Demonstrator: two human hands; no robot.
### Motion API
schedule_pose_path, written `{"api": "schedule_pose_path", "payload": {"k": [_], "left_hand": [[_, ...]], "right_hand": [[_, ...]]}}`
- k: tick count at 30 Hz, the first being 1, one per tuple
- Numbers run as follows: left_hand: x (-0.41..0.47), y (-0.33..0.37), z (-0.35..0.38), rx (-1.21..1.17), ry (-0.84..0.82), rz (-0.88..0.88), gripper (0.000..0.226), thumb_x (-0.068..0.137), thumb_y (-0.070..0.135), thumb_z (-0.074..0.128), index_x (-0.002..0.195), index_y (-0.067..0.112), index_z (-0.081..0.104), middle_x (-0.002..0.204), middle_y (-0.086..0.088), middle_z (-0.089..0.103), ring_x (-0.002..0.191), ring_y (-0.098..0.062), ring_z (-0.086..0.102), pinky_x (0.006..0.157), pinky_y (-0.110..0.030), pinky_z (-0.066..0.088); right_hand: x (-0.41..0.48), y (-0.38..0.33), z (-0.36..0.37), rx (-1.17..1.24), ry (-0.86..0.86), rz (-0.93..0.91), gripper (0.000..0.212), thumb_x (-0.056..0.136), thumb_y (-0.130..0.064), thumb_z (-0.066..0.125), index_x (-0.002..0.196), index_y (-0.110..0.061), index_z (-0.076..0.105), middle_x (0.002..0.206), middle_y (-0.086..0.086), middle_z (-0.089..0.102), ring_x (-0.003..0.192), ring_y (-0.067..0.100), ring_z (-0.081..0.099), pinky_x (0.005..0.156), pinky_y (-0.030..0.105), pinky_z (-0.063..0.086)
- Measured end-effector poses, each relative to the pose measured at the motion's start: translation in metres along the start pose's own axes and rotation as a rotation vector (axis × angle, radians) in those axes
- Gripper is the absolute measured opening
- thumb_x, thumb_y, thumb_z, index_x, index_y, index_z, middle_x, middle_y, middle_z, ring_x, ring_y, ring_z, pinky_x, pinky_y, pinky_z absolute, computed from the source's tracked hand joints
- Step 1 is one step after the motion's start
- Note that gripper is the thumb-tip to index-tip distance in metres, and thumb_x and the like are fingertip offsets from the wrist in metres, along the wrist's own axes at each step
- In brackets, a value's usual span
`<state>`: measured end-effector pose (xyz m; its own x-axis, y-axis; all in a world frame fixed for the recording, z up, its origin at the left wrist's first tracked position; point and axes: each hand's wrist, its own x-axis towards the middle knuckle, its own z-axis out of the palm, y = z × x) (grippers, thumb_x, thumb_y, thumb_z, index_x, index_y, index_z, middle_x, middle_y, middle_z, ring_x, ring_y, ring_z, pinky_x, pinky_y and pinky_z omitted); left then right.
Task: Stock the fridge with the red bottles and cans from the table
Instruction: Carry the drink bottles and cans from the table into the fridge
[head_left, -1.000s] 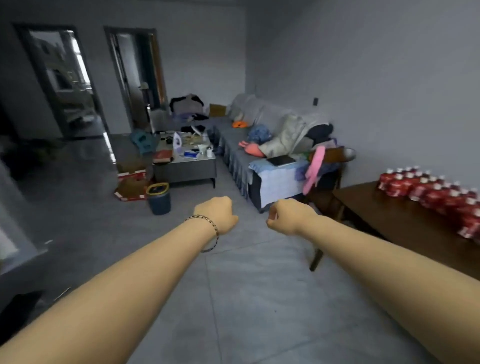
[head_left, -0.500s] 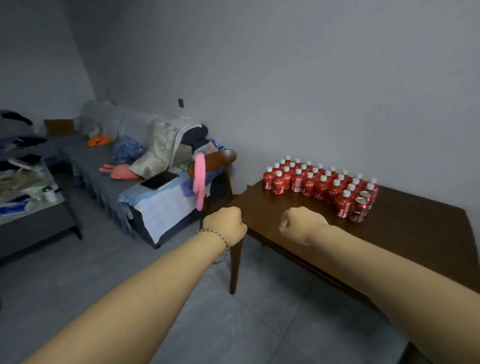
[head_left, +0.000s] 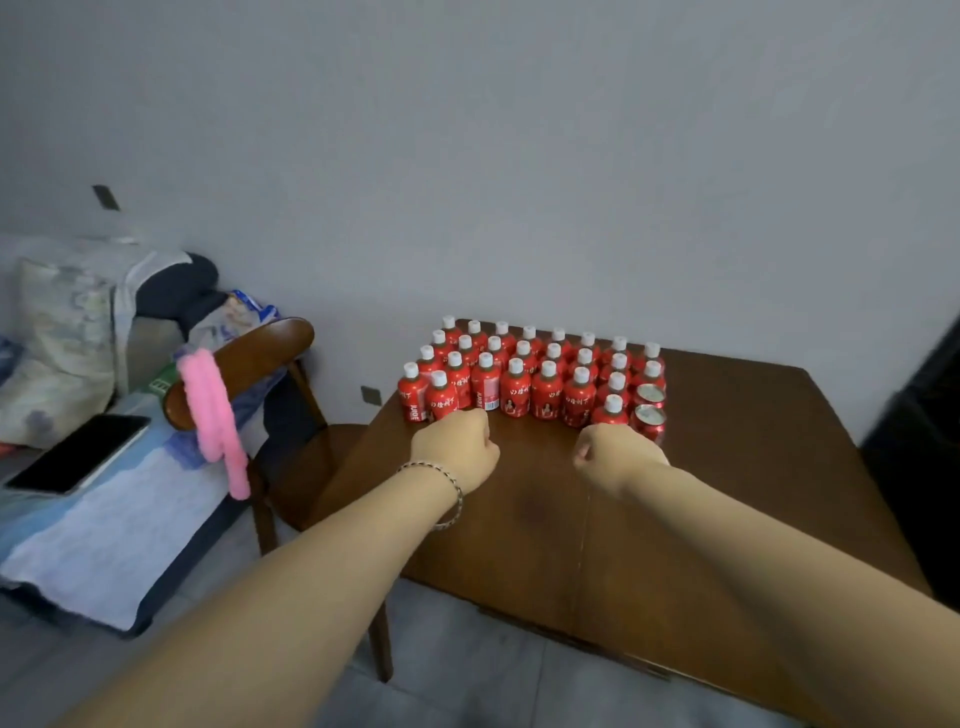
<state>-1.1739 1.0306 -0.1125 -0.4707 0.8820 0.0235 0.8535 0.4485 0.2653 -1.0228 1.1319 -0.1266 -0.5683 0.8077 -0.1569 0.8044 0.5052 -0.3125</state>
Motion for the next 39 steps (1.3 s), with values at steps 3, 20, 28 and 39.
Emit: {"api": "schedule_pose_path", "payload": {"k": [3,20,28,39], "left_hand": [[0.063,-0.012,0.015,-0.013,0.02,-0.014,0.009,0.093,0.025,0.048,0.092,0.02,0.056,0.085,0.001,0.059,0.078,-0.016,0.059,0.076,-0.031,0.054],[0.333,-0.146,0.116,0.267,-0.269,-0.142,0.061,0.087,0.057,0.047,0.137,0.024,0.035,0.15,-0.008,0.022,0.14,-0.032,0.016,0.108,-0.057,0.023],[0.379,-0.189,0.144,0.361,-0.331,0.046,0.063,0.081,0.072,0.035,0.125,0.029,0.047,0.137,-0.003,0.035,0.126,-0.029,0.031,0.099,-0.045,0.038],[0.395,-0.209,0.177,0.236,-0.06,0.56,0.048,0.068,0.056,0.044,0.074,0.016,0.07,0.049,0.0,0.058,0.057,-0.023,0.061,0.031,-0.024,0.04]], "right_hand": [[0.066,0.003,0.004,-0.003,-0.011,0.01,0.026,0.091,-0.021,0.047,0.109,-0.013,0.065,0.107,0.005,0.066,0.095,0.023,0.063,0.082,0.035,0.054],[0.35,-0.01,0.072,-0.021,-0.064,0.355,0.051,0.086,-0.049,0.057,0.131,-0.029,0.046,0.145,0.009,0.023,0.133,0.035,0.022,0.109,0.05,0.028],[0.419,-0.012,0.105,-0.016,-0.127,0.525,0.06,0.082,-0.068,0.045,0.129,-0.03,0.044,0.145,0.008,0.028,0.133,0.039,0.023,0.101,0.053,0.035],[0.425,-0.005,0.115,-0.142,-0.051,0.416,0.05,0.085,-0.064,0.043,0.109,-0.022,0.057,0.105,-0.002,0.061,0.121,0.033,0.033,0.077,0.037,0.045]]}}
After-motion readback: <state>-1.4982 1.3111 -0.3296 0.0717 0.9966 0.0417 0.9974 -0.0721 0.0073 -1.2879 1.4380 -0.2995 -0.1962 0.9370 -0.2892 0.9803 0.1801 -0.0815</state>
